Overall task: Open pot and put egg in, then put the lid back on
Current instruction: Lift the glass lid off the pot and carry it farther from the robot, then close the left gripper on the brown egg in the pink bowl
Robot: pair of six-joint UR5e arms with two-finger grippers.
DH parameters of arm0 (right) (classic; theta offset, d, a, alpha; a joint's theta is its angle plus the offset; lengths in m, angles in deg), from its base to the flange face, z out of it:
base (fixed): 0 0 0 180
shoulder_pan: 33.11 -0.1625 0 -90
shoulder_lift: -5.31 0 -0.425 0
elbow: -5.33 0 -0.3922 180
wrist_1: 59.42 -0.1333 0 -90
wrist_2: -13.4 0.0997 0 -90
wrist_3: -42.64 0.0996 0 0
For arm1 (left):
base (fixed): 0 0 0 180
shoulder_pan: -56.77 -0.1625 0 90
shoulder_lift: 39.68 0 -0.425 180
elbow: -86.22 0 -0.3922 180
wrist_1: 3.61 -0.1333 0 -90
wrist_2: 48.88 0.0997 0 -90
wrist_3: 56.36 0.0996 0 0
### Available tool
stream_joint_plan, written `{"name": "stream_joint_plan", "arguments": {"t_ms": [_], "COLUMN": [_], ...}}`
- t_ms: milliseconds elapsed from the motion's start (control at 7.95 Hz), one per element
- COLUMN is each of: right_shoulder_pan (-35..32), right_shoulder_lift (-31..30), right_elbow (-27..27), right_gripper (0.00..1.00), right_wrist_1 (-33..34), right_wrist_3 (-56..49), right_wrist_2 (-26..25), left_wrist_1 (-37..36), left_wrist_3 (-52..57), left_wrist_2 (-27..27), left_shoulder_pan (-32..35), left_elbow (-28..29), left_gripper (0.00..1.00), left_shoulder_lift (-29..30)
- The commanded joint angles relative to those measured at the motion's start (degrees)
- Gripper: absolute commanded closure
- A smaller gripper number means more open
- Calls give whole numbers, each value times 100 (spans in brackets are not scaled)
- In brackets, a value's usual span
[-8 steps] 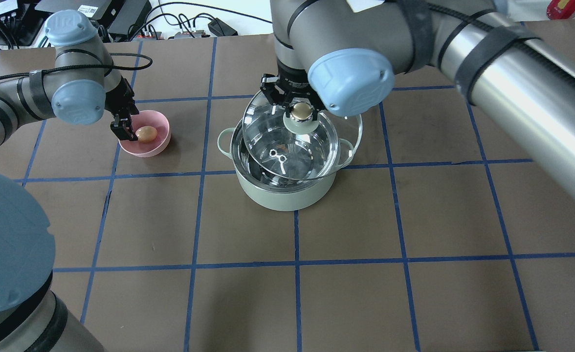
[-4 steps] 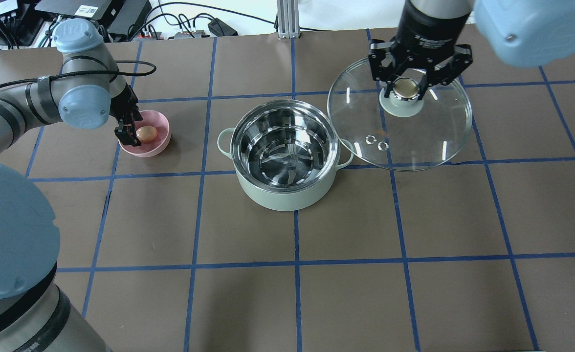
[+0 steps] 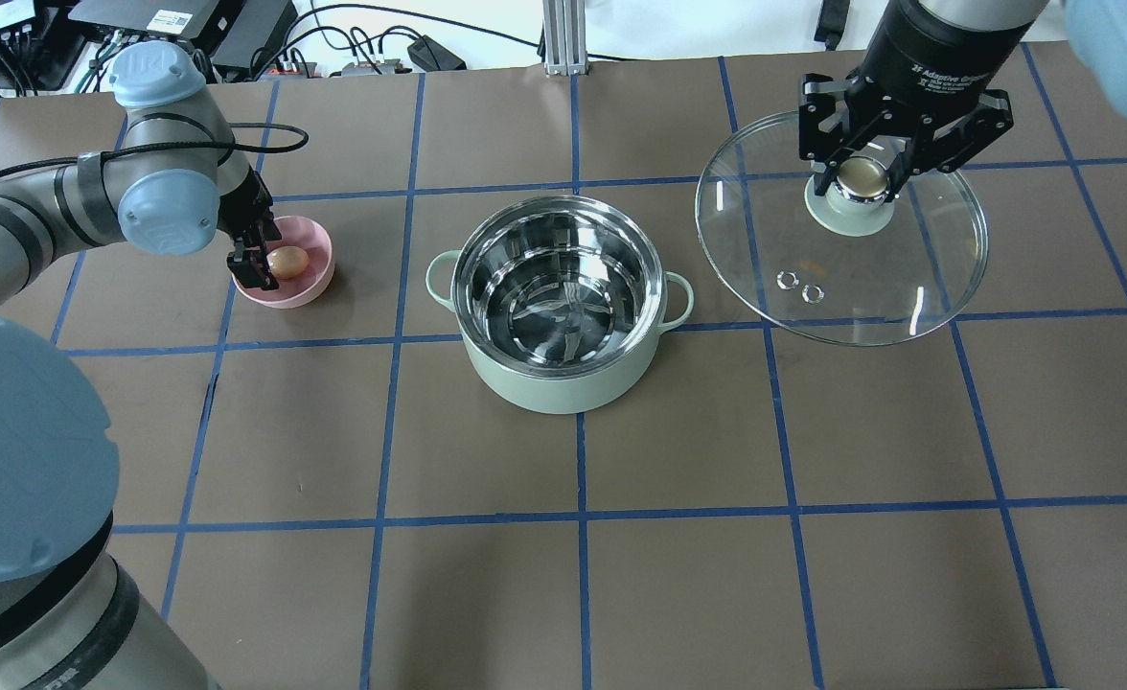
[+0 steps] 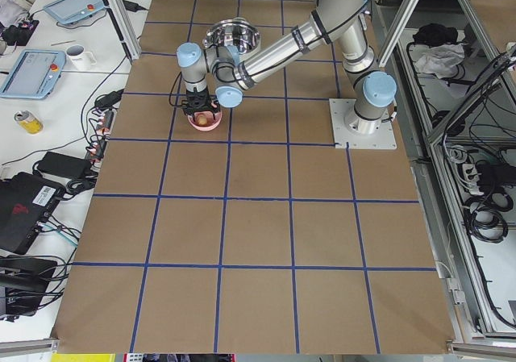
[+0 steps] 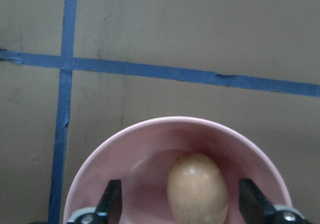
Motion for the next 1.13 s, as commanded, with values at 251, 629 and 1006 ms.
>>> {"name": "stream_joint_plan", "arguments": {"t_ms": [251,629,1006], "right_shoulder_pan": [24,24,24], "right_shoulder_lift": [-10,-10,-27], "right_elbow": [7,7,7], "right_gripper": [77,78,78], "right_wrist_1": [9,9,-26], "right_wrist_3": [-66,-66,-66], "right_wrist_2": [16,8,-36], "left_wrist_1": [-9,-9,0], "left_wrist_3": [-10,-1,-1], "left_wrist_2": [-10,-10,-36], "left_shoulder_pan": [0,0,0], "left_elbow": [-1,-1,-1], "left_gripper": [15,16,27], "left_shoulder_lift": [69,139,157]}}
